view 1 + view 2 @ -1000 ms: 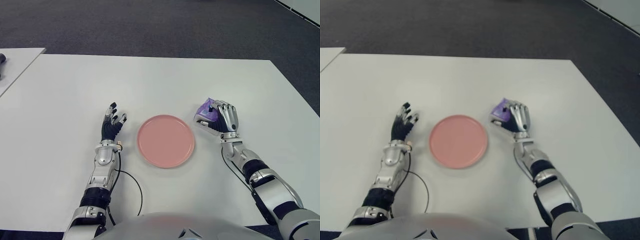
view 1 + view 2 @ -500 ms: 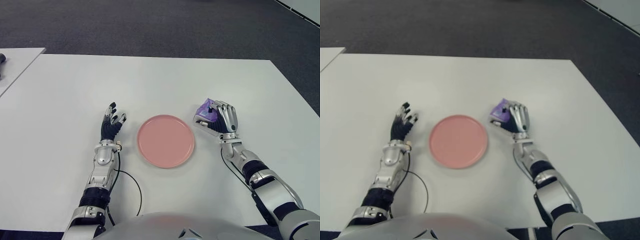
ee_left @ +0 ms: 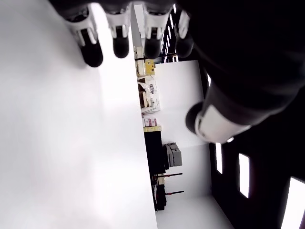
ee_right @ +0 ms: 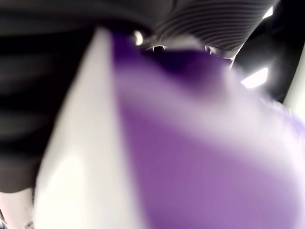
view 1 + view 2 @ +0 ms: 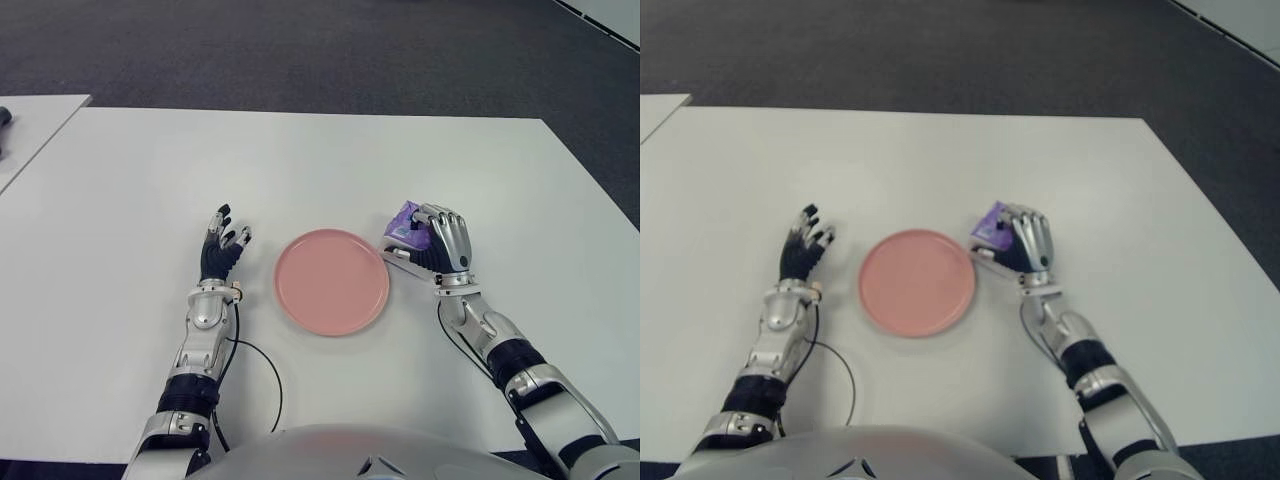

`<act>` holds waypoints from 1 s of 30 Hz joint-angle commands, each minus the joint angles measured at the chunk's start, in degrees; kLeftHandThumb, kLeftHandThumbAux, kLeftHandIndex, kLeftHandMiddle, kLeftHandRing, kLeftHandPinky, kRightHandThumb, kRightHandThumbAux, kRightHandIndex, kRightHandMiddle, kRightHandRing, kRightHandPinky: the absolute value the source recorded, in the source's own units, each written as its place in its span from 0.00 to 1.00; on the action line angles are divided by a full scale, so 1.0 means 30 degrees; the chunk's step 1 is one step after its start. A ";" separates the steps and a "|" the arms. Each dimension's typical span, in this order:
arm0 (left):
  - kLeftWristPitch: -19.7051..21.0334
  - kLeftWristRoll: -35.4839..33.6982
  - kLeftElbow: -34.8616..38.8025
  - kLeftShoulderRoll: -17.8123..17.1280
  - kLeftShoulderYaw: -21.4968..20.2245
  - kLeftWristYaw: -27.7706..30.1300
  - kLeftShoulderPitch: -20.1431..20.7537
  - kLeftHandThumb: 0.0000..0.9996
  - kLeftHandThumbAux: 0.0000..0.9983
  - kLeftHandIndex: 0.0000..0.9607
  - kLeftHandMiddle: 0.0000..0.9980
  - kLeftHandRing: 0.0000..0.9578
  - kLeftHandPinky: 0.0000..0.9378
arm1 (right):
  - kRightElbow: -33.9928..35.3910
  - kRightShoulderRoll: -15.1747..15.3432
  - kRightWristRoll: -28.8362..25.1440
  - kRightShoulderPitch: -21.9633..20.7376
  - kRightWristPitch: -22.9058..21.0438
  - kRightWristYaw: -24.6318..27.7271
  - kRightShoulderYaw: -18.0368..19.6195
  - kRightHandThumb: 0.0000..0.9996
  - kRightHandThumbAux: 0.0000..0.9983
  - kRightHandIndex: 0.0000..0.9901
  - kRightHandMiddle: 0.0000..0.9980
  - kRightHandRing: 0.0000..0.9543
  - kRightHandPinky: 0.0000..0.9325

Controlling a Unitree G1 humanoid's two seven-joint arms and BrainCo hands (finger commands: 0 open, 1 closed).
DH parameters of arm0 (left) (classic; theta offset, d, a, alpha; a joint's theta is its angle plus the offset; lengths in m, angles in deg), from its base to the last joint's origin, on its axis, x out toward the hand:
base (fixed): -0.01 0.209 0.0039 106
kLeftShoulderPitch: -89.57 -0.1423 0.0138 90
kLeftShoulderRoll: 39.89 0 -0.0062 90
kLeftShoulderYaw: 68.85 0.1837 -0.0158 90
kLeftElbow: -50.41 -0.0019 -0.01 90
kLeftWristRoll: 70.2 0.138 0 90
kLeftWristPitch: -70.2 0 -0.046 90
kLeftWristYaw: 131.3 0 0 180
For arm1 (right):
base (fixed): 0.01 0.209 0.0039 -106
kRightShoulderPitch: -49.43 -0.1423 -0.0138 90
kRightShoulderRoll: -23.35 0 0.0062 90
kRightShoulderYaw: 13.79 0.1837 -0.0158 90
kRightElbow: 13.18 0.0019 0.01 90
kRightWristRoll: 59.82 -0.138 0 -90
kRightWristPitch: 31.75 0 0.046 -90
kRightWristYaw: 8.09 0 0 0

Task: Put the tissue paper into the plate.

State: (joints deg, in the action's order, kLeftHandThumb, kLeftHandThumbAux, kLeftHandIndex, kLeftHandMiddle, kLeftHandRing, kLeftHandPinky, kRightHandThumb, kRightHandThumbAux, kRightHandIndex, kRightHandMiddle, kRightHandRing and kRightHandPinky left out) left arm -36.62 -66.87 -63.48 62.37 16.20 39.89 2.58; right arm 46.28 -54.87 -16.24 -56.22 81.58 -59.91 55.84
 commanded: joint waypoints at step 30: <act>-0.0800 -0.0166 -0.1244 0.0212 -0.0139 0.0116 0.0170 0.00 0.71 0.00 0.00 0.00 0.00 | 0.6294 -0.2743 -0.0764 -0.3424 0.0024 0.4292 0.3254 1.00 0.63 0.83 0.46 0.53 0.90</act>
State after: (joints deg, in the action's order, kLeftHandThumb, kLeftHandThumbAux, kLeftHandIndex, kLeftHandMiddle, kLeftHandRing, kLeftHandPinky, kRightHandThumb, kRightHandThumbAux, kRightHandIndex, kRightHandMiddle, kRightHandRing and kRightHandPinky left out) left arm -39.25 -67.36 -65.83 62.68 15.65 40.06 3.42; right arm 65.98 -62.74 -19.36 -66.51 80.86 -46.37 65.88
